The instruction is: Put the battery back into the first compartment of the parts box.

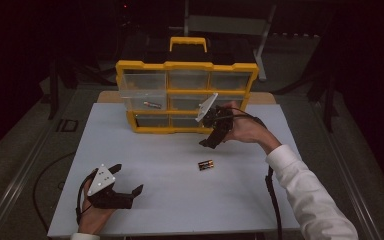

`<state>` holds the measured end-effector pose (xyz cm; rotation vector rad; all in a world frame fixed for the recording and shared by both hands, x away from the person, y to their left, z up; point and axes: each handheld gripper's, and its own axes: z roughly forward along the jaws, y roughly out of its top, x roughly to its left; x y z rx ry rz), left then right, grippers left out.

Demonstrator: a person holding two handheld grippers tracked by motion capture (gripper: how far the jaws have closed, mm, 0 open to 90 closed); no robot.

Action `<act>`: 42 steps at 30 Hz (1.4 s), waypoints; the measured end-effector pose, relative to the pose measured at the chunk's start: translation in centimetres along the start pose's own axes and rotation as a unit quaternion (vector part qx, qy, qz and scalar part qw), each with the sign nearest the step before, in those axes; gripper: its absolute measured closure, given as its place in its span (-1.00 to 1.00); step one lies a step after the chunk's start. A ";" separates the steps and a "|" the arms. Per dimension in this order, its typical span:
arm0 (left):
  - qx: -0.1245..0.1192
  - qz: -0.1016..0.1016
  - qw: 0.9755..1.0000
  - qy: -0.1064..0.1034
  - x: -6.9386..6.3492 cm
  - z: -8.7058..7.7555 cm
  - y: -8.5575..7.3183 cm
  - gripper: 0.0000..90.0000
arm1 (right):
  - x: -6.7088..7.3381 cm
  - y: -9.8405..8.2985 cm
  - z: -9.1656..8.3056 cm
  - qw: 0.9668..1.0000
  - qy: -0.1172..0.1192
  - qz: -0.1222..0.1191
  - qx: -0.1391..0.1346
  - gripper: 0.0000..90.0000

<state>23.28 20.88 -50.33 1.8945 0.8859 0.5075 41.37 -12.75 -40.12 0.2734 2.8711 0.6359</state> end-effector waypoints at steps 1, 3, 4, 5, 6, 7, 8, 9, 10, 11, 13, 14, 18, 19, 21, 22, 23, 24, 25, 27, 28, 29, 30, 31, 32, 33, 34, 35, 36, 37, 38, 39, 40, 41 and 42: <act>0.000 0.000 1.000 0.000 0.0 0.0 0.0 -1.00 | 0.1 -0.1 0.2 1.000 -0.002 -0.006 0.004 -0.70; 0.000 0.000 1.000 0.000 0.0 0.0 0.0 -1.00 | 0.3 -0.3 0.7 1.000 0.000 -0.008 0.010 -0.69; 0.000 0.000 1.000 0.000 0.0 0.0 0.0 -1.00 | 0.4 -0.3 1.0 1.000 0.002 -0.009 0.012 -0.69; 0.000 0.000 1.000 0.000 0.0 0.0 0.0 -1.00 | 0.5 -0.4 1.2 1.000 0.004 -0.012 0.013 -0.69; 0.001 0.000 1.000 0.000 0.0 0.0 0.0 -1.00 | 0.6 -0.5 1.5 1.000 0.004 -0.011 0.016 -0.68; 0.001 0.000 1.000 0.000 0.0 0.0 0.0 -1.00 | 0.7 -0.6 1.7 1.000 0.006 -0.012 0.017 -0.68; 0.000 0.000 1.000 0.000 0.0 0.0 0.0 -1.00 | 0.7 -0.8 2.0 1.000 0.004 -0.017 0.018 -0.68; 0.000 0.000 1.000 0.000 0.0 0.0 0.0 -1.00 | 0.7 -0.9 2.3 1.000 0.004 -0.020 0.021 -0.68; 0.000 0.000 1.000 0.000 0.0 0.0 0.0 -1.00 | 0.8 -1.0 2.6 1.000 0.003 -0.018 0.023 -0.68; 0.000 0.000 1.000 0.000 0.0 0.0 0.0 -1.00 | 0.9 -1.1 2.8 0.999 0.005 -0.018 0.025 -0.67; 0.000 -0.001 1.000 0.000 0.0 0.0 0.0 -1.00 | 1.0 -1.4 3.2 0.999 0.008 -0.022 0.029 -0.67; 0.000 -0.001 1.000 0.000 0.0 0.0 0.0 -1.00 | 1.1 -1.5 3.4 0.999 0.008 -0.024 0.034 -0.66; 0.000 0.000 1.000 0.000 0.0 0.0 0.0 -1.00 | 1.4 -1.7 4.1 0.998 0.008 -0.033 0.046 -0.66; 0.000 0.000 1.000 0.000 0.0 0.0 0.0 -1.00 | 1.4 -1.8 4.3 0.998 0.008 -0.033 0.045 -0.65; 0.001 0.000 1.000 0.000 0.0 0.0 0.0 -1.00 | 1.5 -1.8 4.5 0.998 0.014 -0.032 0.047 -0.64; 0.000 0.000 1.000 -0.001 0.0 0.0 0.0 -1.00 | 1.5 -1.9 4.7 0.998 0.016 -0.039 0.047 -0.64; 0.001 0.000 1.000 0.000 0.0 0.0 0.0 -1.00 | 1.6 -1.9 4.9 0.998 0.017 -0.039 0.049 -0.64; 0.001 0.000 1.000 0.000 0.0 0.0 0.0 -1.00 | 1.7 -2.0 5.0 0.998 0.019 -0.035 0.050 -0.63; 0.001 0.001 1.000 0.000 0.0 0.0 0.0 -1.00 | 1.7 -2.1 5.2 0.998 0.022 -0.039 0.049 -0.63; 0.000 0.000 1.000 0.000 0.0 0.0 0.0 -1.00 | 1.7 -2.2 5.5 0.997 0.023 -0.042 0.055 -0.62; 0.000 0.000 1.000 0.000 0.0 0.0 0.0 -1.00 | 1.7 -2.2 5.5 0.997 0.023 -0.042 0.055 -0.62; 0.001 0.000 1.000 -0.001 0.0 0.0 0.0 -1.00 | 1.7 -2.2 5.6 0.997 0.027 -0.042 0.057 -0.61; 0.001 0.000 1.000 0.000 0.0 0.0 0.0 -1.00 | 1.7 -2.3 5.8 0.996 0.033 -0.052 0.061 -0.58; 0.001 0.000 1.000 0.000 0.0 0.0 0.0 -1.00 | 1.7 -2.3 5.9 0.996 0.035 -0.049 0.062 -0.56; 0.001 0.000 1.000 -0.001 0.0 0.0 0.0 -1.00 | 1.7 -2.4 6.0 0.996 0.037 -0.051 0.062 -0.55; 0.001 0.001 1.000 -0.001 0.0 0.0 0.0 -1.00 | 1.8 -2.4 6.1 0.996 0.040 -0.046 0.061 -0.54; 0.001 0.001 1.000 -0.001 0.0 0.0 0.0 -1.00 | 1.8 -2.4 6.2 0.996 0.040 -0.044 0.063 -0.53; 0.001 0.000 1.000 -0.001 0.0 0.0 0.0 -1.00 | 1.8 -2.4 6.3 0.996 0.040 -0.048 0.066 -0.53; 0.001 0.000 1.000 -0.001 0.0 0.0 0.0 -1.00 | 1.8 -2.5 6.5 0.996 0.042 -0.047 0.065 -0.52; 0.001 0.000 1.000 -0.001 0.0 0.0 0.0 -1.00 | 2.0 -2.5 6.6 0.996 0.044 -0.039 0.064 -0.51; 0.001 0.000 1.000 -0.001 0.0 0.0 0.0 -1.00 | 2.0 -2.6 6.7 0.996 0.042 -0.043 0.068 -0.51; 0.001 0.000 1.000 -0.001 0.0 0.0 0.0 -1.00 | 2.0 -2.6 6.8 0.996 0.044 -0.043 0.068 -0.49; 0.001 0.000 1.000 -0.001 0.0 0.0 0.0 -1.00 | 2.1 -2.6 6.8 0.996 0.045 -0.044 0.070 -0.48; 0.001 0.000 1.000 -0.001 0.0 0.0 0.0 -1.00 | 2.1 -2.6 6.9 0.995 0.046 -0.047 0.069 -0.46; 0.001 0.000 1.000 -0.001 0.0 0.0 0.0 -1.00 | 1.8 -2.7 6.9 0.994 0.046 -0.065 0.073 -0.46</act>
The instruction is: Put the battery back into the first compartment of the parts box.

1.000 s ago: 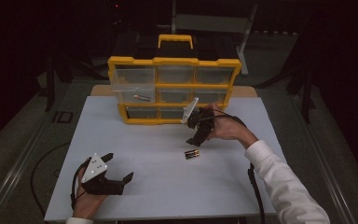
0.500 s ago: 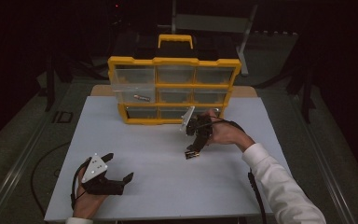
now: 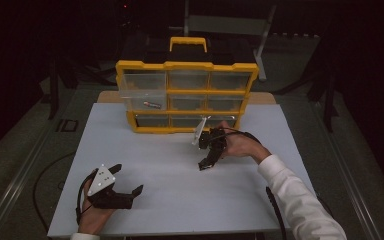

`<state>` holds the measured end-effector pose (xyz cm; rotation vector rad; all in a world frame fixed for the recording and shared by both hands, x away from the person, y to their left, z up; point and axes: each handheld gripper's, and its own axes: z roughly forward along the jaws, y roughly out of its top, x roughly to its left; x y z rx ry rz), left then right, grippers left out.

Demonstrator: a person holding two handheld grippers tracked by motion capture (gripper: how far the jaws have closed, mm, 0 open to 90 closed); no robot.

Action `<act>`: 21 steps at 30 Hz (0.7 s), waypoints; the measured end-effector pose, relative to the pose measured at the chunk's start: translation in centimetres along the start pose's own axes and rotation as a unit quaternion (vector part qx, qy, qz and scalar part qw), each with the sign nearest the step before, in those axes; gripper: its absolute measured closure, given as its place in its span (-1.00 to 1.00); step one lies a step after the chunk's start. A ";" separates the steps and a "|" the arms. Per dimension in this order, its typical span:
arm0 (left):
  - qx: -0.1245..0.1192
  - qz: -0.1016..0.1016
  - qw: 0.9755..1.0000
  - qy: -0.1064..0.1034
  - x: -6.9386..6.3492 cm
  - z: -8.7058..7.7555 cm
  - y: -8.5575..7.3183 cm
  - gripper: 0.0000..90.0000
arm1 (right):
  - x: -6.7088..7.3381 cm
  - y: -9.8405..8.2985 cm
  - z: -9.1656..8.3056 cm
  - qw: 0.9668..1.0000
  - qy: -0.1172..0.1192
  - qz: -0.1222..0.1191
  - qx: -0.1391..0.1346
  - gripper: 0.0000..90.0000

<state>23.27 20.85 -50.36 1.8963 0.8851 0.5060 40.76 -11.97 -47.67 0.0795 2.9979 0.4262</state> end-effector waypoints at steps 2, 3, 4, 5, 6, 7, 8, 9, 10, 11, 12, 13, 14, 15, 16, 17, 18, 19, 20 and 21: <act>0.000 0.000 1.000 0.000 0.0 0.0 0.0 -1.00 | 0.3 0.1 0.2 1.000 0.005 0.017 -0.004 -0.43; 0.000 0.000 1.000 -0.001 0.0 0.0 0.0 -1.00 | 0.3 0.1 0.2 1.000 0.006 0.013 -0.001 -0.43; 0.000 0.000 1.000 -0.001 0.0 0.0 0.0 -1.00 | 0.3 0.1 0.3 1.000 0.006 0.015 0.001 -0.41; 0.000 0.000 1.000 0.000 0.0 0.0 0.0 -1.00 | 0.4 0.1 0.4 1.000 0.010 0.015 0.002 -0.38; 0.000 0.000 1.000 0.000 0.0 0.0 0.0 -1.00 | 0.4 0.1 0.5 1.000 0.011 0.010 0.004 -0.37; 0.000 -0.001 1.000 -0.001 0.0 0.0 0.0 -1.00 | 0.3 0.0 0.6 1.000 0.013 0.003 0.008 -0.34; 0.000 0.000 1.000 0.000 0.0 0.0 0.0 -1.00 | 0.2 0.0 0.6 1.000 0.014 -0.006 0.011 -0.32; 0.000 0.000 1.000 0.000 0.0 0.0 0.0 -1.00 | 0.2 -0.1 0.7 1.000 0.015 -0.005 0.013 -0.29; 0.000 0.000 1.000 -0.001 0.0 0.0 0.0 -1.00 | 0.2 -0.1 0.8 1.000 0.016 -0.008 0.014 -0.27; 0.000 0.000 1.000 -0.001 -0.1 0.0 0.0 -1.00 | 0.3 -0.1 0.9 1.000 0.017 0.003 0.012 -0.24; 0.000 0.000 1.000 0.000 -0.1 0.0 0.0 -1.00 | 0.4 -0.1 0.9 1.000 0.019 0.003 0.011 -0.21; 0.000 0.000 1.000 0.000 -0.1 0.0 0.0 -1.00 | 0.4 -0.2 1.0 1.000 0.021 0.003 0.010 -0.17; 0.000 0.000 1.000 0.000 -0.1 0.0 0.0 -1.00 | 0.2 -0.2 1.0 1.000 0.022 -0.013 0.015 -0.13; 0.000 0.000 1.000 0.000 0.0 0.0 0.0 -1.00 | 0.3 -0.2 1.1 1.000 0.026 -0.004 0.015 -0.10; 0.000 0.000 1.000 0.000 0.0 0.0 0.0 -1.00 | 0.3 -0.3 1.3 1.000 0.026 -0.007 0.011 -0.06; 0.000 0.000 1.000 0.000 0.0 0.0 0.0 -1.00 | 0.1 -0.3 1.3 0.999 0.027 -0.021 0.016 -0.03; 0.000 0.000 1.000 0.000 0.0 0.0 0.0 -1.00 | 0.1 -0.4 1.3 0.999 0.028 -0.024 0.017 0.00; 0.000 0.000 1.000 0.000 0.0 0.0 0.0 -1.00 | 0.1 -0.4 1.4 0.999 0.030 -0.024 0.017 0.02; 0.000 0.000 1.000 0.000 0.0 0.0 0.0 -1.00 | 0.1 -0.4 1.4 0.999 0.031 -0.025 0.018 0.05; 0.000 0.000 1.000 0.000 0.0 0.0 0.0 -1.00 | 0.0 -0.4 1.4 0.999 0.033 -0.031 0.020 0.08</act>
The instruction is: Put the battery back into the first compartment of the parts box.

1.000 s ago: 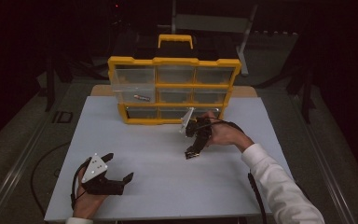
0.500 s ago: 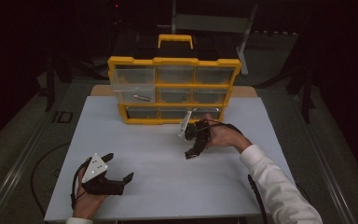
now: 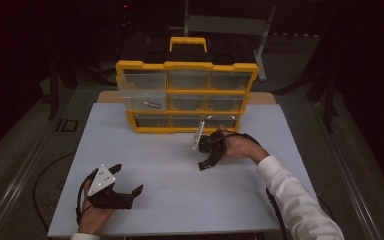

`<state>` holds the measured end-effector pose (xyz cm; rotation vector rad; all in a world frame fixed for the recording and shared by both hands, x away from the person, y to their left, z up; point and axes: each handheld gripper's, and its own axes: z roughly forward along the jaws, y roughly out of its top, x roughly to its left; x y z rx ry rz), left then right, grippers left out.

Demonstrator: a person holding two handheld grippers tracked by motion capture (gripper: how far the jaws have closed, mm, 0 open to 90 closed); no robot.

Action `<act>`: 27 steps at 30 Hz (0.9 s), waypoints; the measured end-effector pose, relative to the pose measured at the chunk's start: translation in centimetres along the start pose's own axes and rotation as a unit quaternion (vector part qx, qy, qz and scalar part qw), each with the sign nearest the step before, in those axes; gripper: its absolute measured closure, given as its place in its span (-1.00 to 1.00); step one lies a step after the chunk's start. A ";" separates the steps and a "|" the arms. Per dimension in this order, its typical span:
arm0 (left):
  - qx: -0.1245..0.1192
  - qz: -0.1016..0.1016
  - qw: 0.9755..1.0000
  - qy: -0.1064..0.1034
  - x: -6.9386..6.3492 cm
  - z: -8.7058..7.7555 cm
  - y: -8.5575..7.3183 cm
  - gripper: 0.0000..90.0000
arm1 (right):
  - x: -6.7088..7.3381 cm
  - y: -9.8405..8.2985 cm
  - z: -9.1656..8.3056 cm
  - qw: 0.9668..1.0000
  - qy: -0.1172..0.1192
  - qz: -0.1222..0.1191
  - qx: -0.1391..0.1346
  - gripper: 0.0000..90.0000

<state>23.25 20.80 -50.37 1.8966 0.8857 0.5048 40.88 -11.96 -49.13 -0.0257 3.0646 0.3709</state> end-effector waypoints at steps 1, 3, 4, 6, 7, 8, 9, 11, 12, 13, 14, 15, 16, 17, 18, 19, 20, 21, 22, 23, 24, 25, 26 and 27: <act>0.000 0.000 1.000 0.000 0.0 0.0 0.0 -1.00 | 0.3 0.1 0.1 1.000 0.002 0.021 -0.006 0.11; 0.001 0.001 1.000 0.000 0.0 0.0 0.0 -1.00 | 0.3 0.1 0.2 1.000 0.005 0.021 -0.002 0.18; 0.001 0.001 1.000 0.000 0.0 0.0 0.0 -1.00 | 0.3 0.1 0.3 1.000 0.006 0.018 -0.002 0.22; 0.001 0.001 1.000 0.000 0.0 0.0 0.0 -1.00 | 0.2 0.0 0.4 1.000 0.011 0.022 0.002 0.31; 0.001 0.001 1.000 0.000 0.0 0.0 0.0 -1.00 | 0.1 0.0 0.5 1.000 0.012 0.021 0.000 0.37; 0.001 0.001 1.000 0.000 0.0 0.0 0.0 -1.00 | 0.1 0.0 0.5 1.000 0.015 0.023 0.002 0.42; 0.001 0.001 1.000 0.000 0.0 0.0 0.0 -1.00 | 0.1 0.0 0.5 1.000 0.017 0.025 0.004 0.48; 0.001 0.001 1.000 0.000 0.0 0.0 0.0 -1.00 | 0.0 -0.1 0.7 0.999 0.023 0.025 0.004 0.54; 0.002 0.000 1.000 0.000 0.0 0.0 0.0 -1.00 | -0.1 -0.1 0.8 0.999 0.024 0.023 0.006 0.55; 0.002 0.001 1.000 0.000 0.0 0.0 0.0 -1.00 | -0.2 0.0 0.9 0.999 0.024 0.020 0.008 0.57; 0.002 0.001 1.000 0.001 0.0 0.0 0.0 -1.00 | -0.2 0.0 1.0 0.999 0.027 0.021 0.009 0.58; 0.002 0.001 1.000 0.001 0.0 0.0 0.0 -1.00 | -0.2 0.0 1.2 0.999 0.027 0.020 0.012 0.57; 0.002 0.001 1.000 0.001 0.0 0.0 0.0 -1.00 | -0.2 0.1 1.3 0.999 0.027 0.022 0.014 0.62; 0.002 0.001 1.000 0.001 0.0 0.0 0.0 -1.00 | -0.2 0.1 1.5 0.999 0.029 0.021 0.017 0.64; 0.002 0.001 1.000 0.001 0.0 0.0 0.0 -1.00 | -0.1 0.2 1.6 0.999 0.026 0.028 0.026 0.67; 0.002 0.001 1.000 0.001 0.0 0.0 0.0 -1.00 | -0.1 0.2 1.9 0.999 0.022 0.027 0.028 0.67; 0.002 0.001 1.000 0.001 0.0 0.0 0.0 -1.00 | -0.1 0.2 1.9 0.999 0.022 0.027 0.028 0.67; 0.001 0.001 1.000 0.001 0.0 0.0 0.0 -1.00 | -0.1 0.2 1.9 0.999 0.023 0.034 0.035 0.68; 0.001 0.001 1.000 0.001 0.0 0.0 0.0 -1.00 | -0.2 0.2 1.9 0.998 0.025 0.040 0.035 0.70; 0.001 0.001 1.000 0.001 0.0 0.0 0.0 -1.00 | -0.2 0.2 1.9 0.998 0.024 0.040 0.035 0.71; 0.001 0.001 1.000 0.001 0.0 0.0 0.0 -1.00 | -0.2 0.2 1.9 0.998 0.024 0.040 0.035 0.71; 0.002 0.001 1.000 0.001 0.0 0.0 0.0 -1.00 | -0.2 0.2 1.9 0.998 0.021 0.038 0.036 0.71; 0.003 0.002 1.000 0.002 0.0 0.0 0.0 -1.00 | -0.2 0.3 1.9 0.999 0.017 0.029 0.041 0.71; 0.004 0.002 1.000 0.002 0.0 0.0 0.0 -1.00 | -0.2 0.3 1.9 0.999 0.017 0.029 0.041 0.71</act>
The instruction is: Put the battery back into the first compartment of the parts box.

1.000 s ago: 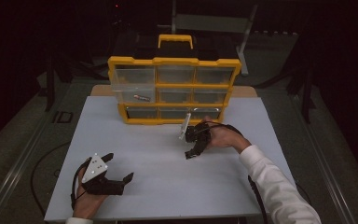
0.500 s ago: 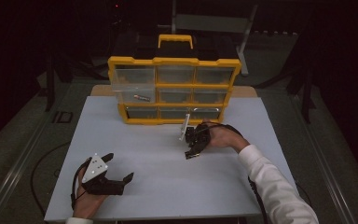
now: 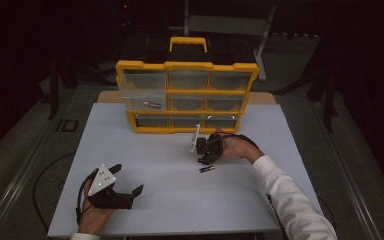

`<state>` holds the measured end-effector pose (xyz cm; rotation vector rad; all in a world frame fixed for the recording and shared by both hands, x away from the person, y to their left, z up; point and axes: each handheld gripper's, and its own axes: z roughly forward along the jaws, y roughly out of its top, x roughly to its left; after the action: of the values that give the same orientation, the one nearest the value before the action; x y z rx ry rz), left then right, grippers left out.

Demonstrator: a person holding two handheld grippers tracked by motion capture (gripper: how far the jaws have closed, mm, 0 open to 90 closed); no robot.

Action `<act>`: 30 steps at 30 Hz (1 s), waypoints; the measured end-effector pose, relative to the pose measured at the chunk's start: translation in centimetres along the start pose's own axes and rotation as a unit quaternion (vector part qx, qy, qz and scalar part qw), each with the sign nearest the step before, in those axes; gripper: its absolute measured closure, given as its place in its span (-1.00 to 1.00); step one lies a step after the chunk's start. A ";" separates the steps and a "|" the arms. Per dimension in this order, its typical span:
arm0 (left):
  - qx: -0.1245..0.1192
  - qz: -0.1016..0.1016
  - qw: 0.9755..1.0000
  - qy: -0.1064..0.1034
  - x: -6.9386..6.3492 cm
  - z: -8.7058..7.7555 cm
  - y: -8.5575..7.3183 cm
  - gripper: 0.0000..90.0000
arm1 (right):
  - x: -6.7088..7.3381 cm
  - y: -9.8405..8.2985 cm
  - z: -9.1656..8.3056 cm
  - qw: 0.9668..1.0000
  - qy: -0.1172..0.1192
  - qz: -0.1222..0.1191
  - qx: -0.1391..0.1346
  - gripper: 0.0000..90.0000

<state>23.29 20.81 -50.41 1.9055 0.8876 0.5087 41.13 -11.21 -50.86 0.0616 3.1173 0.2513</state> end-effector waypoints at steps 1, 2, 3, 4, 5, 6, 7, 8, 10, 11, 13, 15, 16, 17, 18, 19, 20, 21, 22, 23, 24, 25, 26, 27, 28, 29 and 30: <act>0.000 0.000 1.000 0.000 0.0 0.0 0.0 -1.00 | 0.1 0.0 0.0 1.000 -0.001 0.006 -0.001 0.71; -0.001 0.000 1.000 0.000 0.0 0.0 0.0 -1.00 | 0.1 0.0 0.0 1.000 0.000 0.006 -0.002 0.71; -0.001 -0.001 1.000 -0.001 0.0 0.0 0.0 -1.00 | 0.1 0.0 0.0 1.000 0.000 0.005 -0.001 0.71; -0.001 -0.001 1.000 -0.001 0.0 0.0 0.0 -1.00 | 0.1 0.0 0.0 1.000 0.000 0.005 -0.001 0.71; 0.000 0.000 1.000 0.000 0.0 0.0 0.0 -1.00 | 0.1 0.0 0.0 1.000 -0.001 0.007 -0.001 0.71; 0.000 0.000 1.000 0.000 0.0 0.0 0.0 -1.00 | 0.1 0.0 0.0 1.000 -0.002 0.004 -0.001 0.72; 0.000 0.000 1.000 0.000 0.0 0.0 0.0 -1.00 | 0.1 0.0 0.0 1.000 -0.002 0.004 -0.001 0.72; 0.000 0.000 1.000 0.000 0.0 0.0 0.0 -1.00 | 0.1 0.0 0.0 1.000 -0.002 0.006 -0.001 0.72; 0.000 0.000 1.000 0.000 0.0 0.0 0.0 -1.00 | 0.0 0.0 -0.1 1.000 -0.005 0.012 0.000 0.71; 0.000 0.000 1.000 0.000 0.0 0.0 0.0 -1.00 | 0.0 0.0 -0.1 1.000 -0.005 0.012 0.000 0.71; -0.001 0.000 1.000 -0.001 0.0 0.0 0.0 -1.00 | 0.0 0.0 -0.2 1.000 -0.004 0.015 -0.005 0.72; 0.000 0.000 1.000 0.000 0.0 0.0 0.0 -1.00 | 0.0 -0.1 -0.4 1.000 -0.004 0.026 -0.010 0.71; 0.000 0.000 1.000 0.000 0.0 0.0 0.0 -1.00 | -0.3 -0.2 -0.7 1.000 -0.005 0.015 -0.026 0.72; 0.000 0.000 1.000 0.000 0.0 0.0 0.0 -1.00 | -0.4 -0.2 -0.8 1.000 -0.006 0.013 -0.028 0.72; 0.000 0.000 1.000 0.000 0.0 0.0 0.0 -1.00 | -0.5 -0.3 -1.0 0.999 -0.008 0.013 -0.028 0.71; -0.001 -0.001 1.000 -0.001 0.0 0.0 0.0 -1.00 | -0.5 -0.3 -1.0 0.999 -0.008 0.013 -0.028 0.71; -0.001 -0.001 1.000 0.000 0.0 0.0 0.0 -1.00 | -0.6 -0.4 -1.4 0.999 -0.008 0.018 -0.035 0.71; 0.000 0.000 1.000 0.000 0.0 0.0 0.0 -1.00 | -0.5 -0.5 -1.5 0.999 -0.007 0.030 -0.039 0.71; 0.000 0.000 1.000 0.000 0.0 0.0 0.0 -1.00 | -0.6 -0.5 -1.7 0.999 -0.007 0.029 -0.041 0.71; -0.001 -0.001 1.000 0.000 0.0 0.0 0.0 -1.00 | -0.6 -0.5 -1.7 0.999 -0.007 0.029 -0.041 0.71; -0.001 -0.001 1.000 -0.001 0.0 0.0 0.0 -1.00 | -0.7 -0.6 -1.8 0.998 -0.007 0.031 -0.045 0.71; -0.001 -0.001 1.000 0.000 0.0 0.0 0.0 -1.00 | -0.6 -0.7 -2.2 0.998 -0.003 0.047 -0.050 0.71; 0.000 -0.001 1.000 -0.001 0.0 0.0 0.0 -1.00 | -0.6 -0.7 -2.2 0.998 -0.003 0.047 -0.050 0.71; 0.000 0.000 1.000 -0.001 0.0 0.0 0.0 -1.00 | -0.7 -0.7 -2.5 0.998 -0.008 0.043 -0.054 0.71; 0.000 0.000 1.000 -0.001 0.0 0.0 0.0 -1.00 | -0.7 -0.7 -2.5 0.998 -0.008 0.043 -0.054 0.71; 0.000 0.000 1.000 -0.002 -0.1 0.1 0.0 -1.00 | -0.6 -0.6 -2.8 0.997 -0.009 0.054 -0.056 0.72; 0.000 0.000 1.000 -0.002 -0.1 0.1 0.0 -1.00 | -0.6 -0.6 -2.8 0.997 -0.009 0.054 -0.056 0.72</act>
<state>23.29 20.71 -50.41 1.9062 0.8850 0.5061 41.69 -12.32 -48.17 0.2312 3.0783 0.4228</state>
